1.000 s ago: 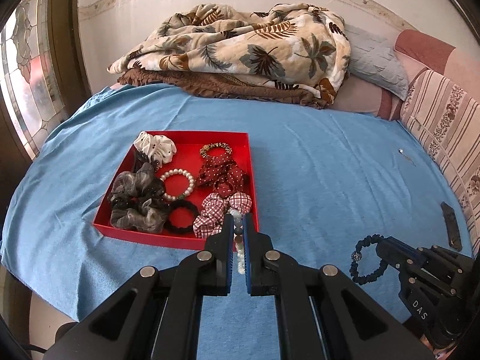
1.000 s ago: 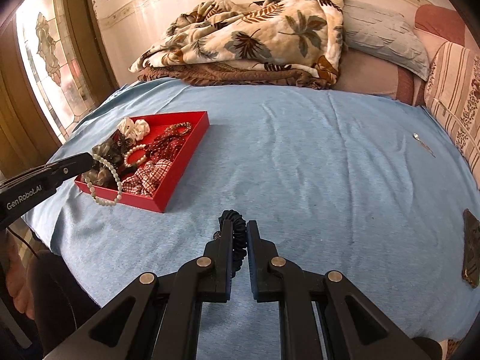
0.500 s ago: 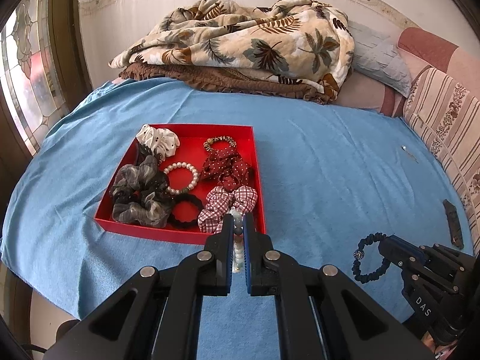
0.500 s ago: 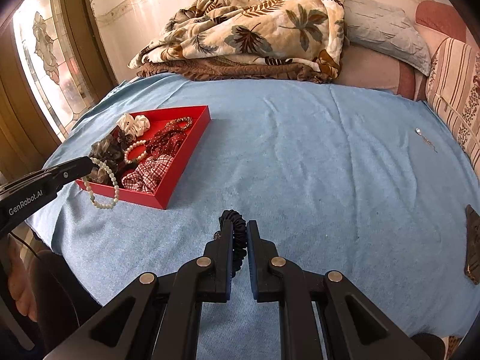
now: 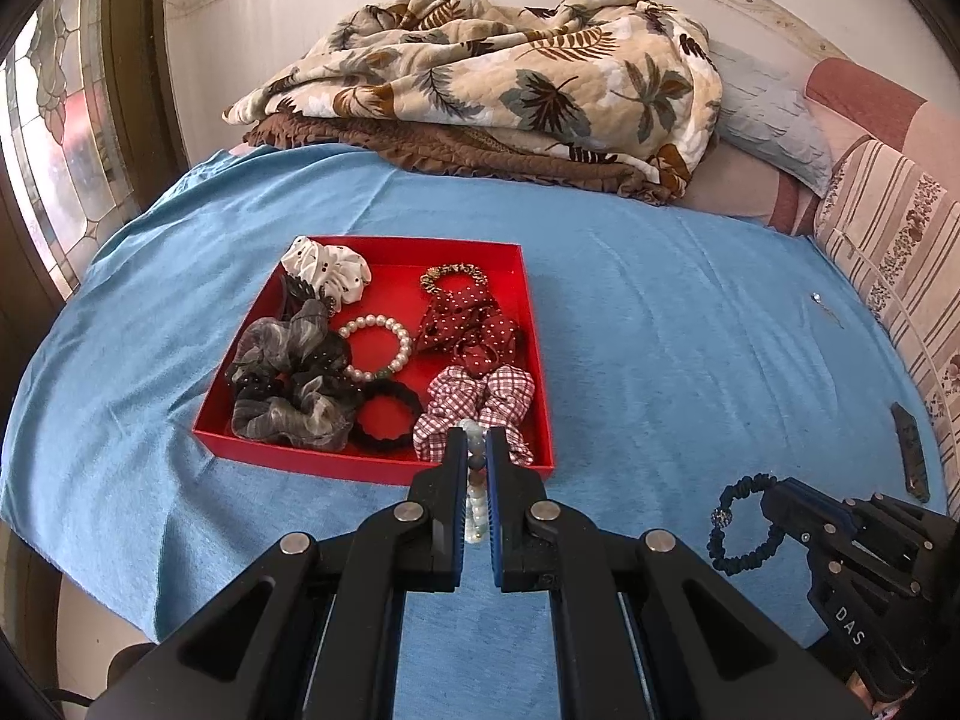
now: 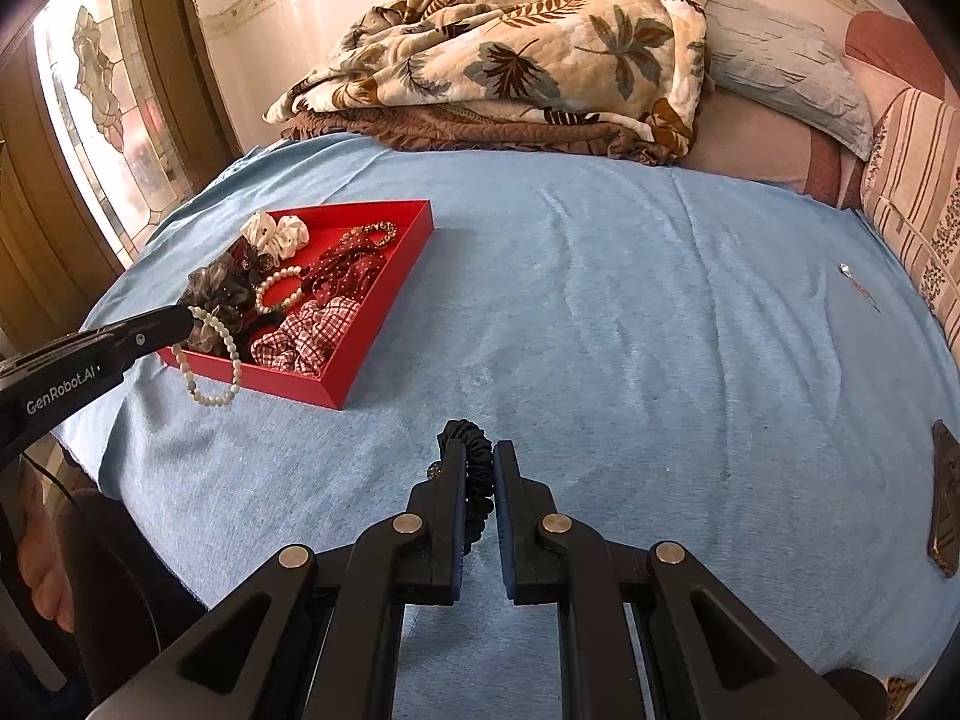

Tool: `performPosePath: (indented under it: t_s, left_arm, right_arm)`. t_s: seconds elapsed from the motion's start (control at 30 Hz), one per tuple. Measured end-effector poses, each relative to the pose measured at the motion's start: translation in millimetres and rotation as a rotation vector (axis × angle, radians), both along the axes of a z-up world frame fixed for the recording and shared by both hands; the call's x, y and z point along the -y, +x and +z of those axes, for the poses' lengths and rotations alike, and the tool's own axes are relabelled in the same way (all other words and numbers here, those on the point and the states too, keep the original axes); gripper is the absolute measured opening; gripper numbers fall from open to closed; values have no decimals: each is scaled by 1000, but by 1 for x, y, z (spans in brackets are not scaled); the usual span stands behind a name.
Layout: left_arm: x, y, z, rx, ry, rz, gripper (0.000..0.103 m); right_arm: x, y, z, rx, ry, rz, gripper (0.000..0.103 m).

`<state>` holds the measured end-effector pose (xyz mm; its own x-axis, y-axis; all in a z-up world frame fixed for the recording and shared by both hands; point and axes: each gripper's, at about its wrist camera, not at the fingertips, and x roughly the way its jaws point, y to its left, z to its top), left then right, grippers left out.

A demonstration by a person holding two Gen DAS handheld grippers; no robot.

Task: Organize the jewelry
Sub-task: 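Carry the pearl strand and black bracelet into the red tray and release both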

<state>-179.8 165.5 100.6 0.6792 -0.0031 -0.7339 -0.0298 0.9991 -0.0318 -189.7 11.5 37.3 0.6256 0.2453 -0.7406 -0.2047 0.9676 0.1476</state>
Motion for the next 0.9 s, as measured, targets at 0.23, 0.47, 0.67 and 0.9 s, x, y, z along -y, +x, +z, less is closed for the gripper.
performPosePath:
  t_s: [0.23, 0.47, 0.67, 0.9]
  left_arm:
    - [-10, 6, -2, -1, 11, 8, 6]
    - [-24, 13, -9, -15, 5, 27, 6]
    - [-34, 26, -11, -19, 0, 18, 6]
    - [-70, 75, 1, -11, -124, -13, 6]
  right_arm:
    - [-12, 3, -4, -12, -17, 19, 10]
    - [-26, 6, -8, -26, -35, 45, 10]
    - [-36, 13, -10, -32, -52, 63, 10]
    - [-45, 30, -6, -30, -57, 73, 10]
